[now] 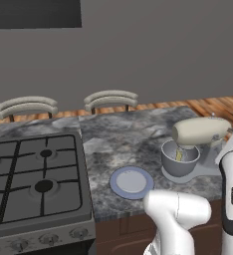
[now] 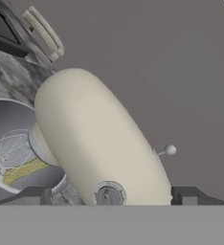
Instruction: Add butter and sugar cubes to the stand mixer bowl and then turn on the stand mixer to begin making frosting.
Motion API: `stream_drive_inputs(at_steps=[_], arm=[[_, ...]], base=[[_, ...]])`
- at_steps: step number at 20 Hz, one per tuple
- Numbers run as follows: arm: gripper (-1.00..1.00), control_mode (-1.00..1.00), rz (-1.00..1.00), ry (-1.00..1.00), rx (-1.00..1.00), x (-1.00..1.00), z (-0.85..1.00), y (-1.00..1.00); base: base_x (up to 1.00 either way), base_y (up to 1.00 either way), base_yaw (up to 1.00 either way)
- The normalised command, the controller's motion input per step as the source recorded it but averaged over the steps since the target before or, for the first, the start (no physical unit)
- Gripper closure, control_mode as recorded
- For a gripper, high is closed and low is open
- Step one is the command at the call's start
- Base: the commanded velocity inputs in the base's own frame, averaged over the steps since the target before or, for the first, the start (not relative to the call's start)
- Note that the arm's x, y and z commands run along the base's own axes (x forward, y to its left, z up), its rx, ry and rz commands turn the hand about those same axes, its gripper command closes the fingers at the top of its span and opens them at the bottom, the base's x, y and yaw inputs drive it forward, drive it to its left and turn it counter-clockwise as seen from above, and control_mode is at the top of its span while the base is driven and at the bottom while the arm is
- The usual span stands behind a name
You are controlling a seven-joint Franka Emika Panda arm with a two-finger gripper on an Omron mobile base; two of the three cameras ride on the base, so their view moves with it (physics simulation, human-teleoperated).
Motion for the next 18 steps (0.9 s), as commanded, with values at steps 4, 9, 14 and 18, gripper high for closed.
stream_drive_inputs(at_steps=[4, 9, 14, 18], arm=[[-1.0, -1.0, -0.07, 0.0, 0.0, 0.0, -0.13, 0.0], [-1.0, -1.0, -0.05, 0.0, 0.0, 0.08, -0.13, 0.0], [-1.0, -1.0, -0.03, 0.0, 0.0, 0.21, -0.05, 0.0], [-1.0, -1.0, 0.0, 0.0, 0.0, 0.22, 0.0, -0.01]], base=[[0.0, 0.0, 0.0], [0.0, 0.0, 0.0], [0.0, 0.0, 0.0], [0.0, 0.0, 0.0]])
